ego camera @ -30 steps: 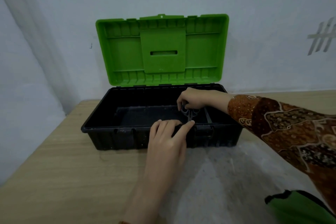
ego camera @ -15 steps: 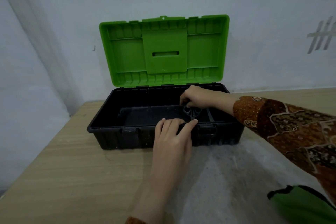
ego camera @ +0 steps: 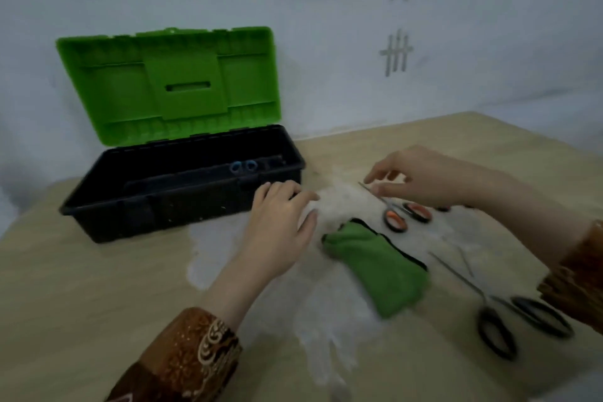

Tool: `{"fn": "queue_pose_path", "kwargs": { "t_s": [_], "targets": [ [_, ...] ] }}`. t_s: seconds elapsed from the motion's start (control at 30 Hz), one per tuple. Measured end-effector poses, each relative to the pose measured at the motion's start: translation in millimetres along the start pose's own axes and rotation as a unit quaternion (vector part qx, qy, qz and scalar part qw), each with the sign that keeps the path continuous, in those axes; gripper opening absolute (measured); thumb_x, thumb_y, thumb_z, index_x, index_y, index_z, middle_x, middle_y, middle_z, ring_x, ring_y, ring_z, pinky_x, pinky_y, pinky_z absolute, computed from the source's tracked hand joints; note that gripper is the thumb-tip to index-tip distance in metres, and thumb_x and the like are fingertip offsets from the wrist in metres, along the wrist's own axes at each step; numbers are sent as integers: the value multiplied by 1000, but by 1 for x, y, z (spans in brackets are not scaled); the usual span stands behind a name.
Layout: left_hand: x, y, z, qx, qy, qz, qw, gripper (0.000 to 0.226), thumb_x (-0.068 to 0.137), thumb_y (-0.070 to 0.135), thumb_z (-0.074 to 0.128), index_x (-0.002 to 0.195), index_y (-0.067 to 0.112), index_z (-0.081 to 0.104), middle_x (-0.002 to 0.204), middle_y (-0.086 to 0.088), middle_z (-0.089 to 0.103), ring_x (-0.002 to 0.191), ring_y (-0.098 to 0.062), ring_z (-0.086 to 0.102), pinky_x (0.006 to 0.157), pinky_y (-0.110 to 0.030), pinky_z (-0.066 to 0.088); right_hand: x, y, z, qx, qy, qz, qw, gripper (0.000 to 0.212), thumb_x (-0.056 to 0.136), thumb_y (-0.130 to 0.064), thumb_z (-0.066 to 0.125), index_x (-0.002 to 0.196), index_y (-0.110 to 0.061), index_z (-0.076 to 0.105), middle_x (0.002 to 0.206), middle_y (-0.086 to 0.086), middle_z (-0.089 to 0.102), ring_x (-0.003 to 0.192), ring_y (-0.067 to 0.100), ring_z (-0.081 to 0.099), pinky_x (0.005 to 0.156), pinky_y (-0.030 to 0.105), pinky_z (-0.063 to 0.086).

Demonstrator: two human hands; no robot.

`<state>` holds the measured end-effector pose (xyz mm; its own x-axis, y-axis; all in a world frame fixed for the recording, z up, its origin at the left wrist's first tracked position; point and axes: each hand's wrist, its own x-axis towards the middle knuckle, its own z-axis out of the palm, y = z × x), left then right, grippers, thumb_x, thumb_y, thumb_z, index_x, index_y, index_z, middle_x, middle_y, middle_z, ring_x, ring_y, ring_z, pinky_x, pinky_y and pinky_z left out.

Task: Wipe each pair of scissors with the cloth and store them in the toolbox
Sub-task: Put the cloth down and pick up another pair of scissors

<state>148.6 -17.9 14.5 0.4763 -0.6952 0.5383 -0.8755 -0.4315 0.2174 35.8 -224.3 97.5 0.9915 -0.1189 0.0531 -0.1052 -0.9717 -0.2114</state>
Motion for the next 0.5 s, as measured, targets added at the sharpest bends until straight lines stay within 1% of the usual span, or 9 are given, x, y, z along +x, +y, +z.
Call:
{"fn": "queue_pose_path", "kwargs": {
  "t_s": [0.07,0.13,0.2,0.27,0.33,0.37,0.43,0.5],
  "targets": [
    [-8,36,7,-27,-55,26,998,33,94,37,42,110,21,66,102,1,63,101,-21,56,98,-37,32,-46,21,6,-9,-10,55,998,26,91,-38,58,111,-25,68,103,0,67,88,12,59,71,23,40],
    [-14,70,17,-43,-93,40,994,26,96,32,49,113,21,64,104,1,60,101,-20,53,95,-34,33,-82,39,15,-14,-27,116,993,29,91,-41,58,112,-24,68,104,2,67,89,14,60,75,27,44],
    [-18,99,25,-49,-88,45,994,24,96,32,50,112,21,64,102,2,56,101,-19,50,90,-32,32,-113,52,24,-17,-43,174,984,35,91,-44,56,117,-23,65,107,3,66,93,16,60,78,27,45],
    [-22,128,29,-51,-71,53,995,23,96,35,50,105,21,65,98,4,53,99,-19,49,86,-32,30,-141,62,32,-10,-56,218,974,39,92,-45,55,123,-21,62,113,4,65,98,17,60,76,24,41],
    [-27,155,35,-40,-91,66,993,28,96,41,49,100,20,66,97,2,56,99,-20,50,86,-34,30,-164,65,38,3,-68,244,967,43,93,-44,54,129,-20,57,124,5,60,104,16,58,76,22,38],
    [-29,167,38,-27,-110,70,991,32,95,45,48,98,20,67,97,1,58,99,-21,51,87,-35,30,-172,64,41,4,-73,249,966,45,93,-43,55,131,-20,56,126,4,58,105,15,56,76,21,36],
    [-34,187,43,17,-147,65,987,44,92,57,45,94,19,67,99,-2,62,100,-22,53,93,-38,31,-184,62,50,-17,-74,249,966,46,91,-44,57,130,-21,55,120,2,56,100,14,53,75,20,33],
    [-37,202,46,63,-178,55,981,51,88,64,45,84,17,65,99,-5,63,101,-24,53,97,-42,30,-188,60,64,-44,-49,239,969,41,90,-41,60,125,-20,58,102,1,49,100,16,52,74,22,33]
  ]
}}
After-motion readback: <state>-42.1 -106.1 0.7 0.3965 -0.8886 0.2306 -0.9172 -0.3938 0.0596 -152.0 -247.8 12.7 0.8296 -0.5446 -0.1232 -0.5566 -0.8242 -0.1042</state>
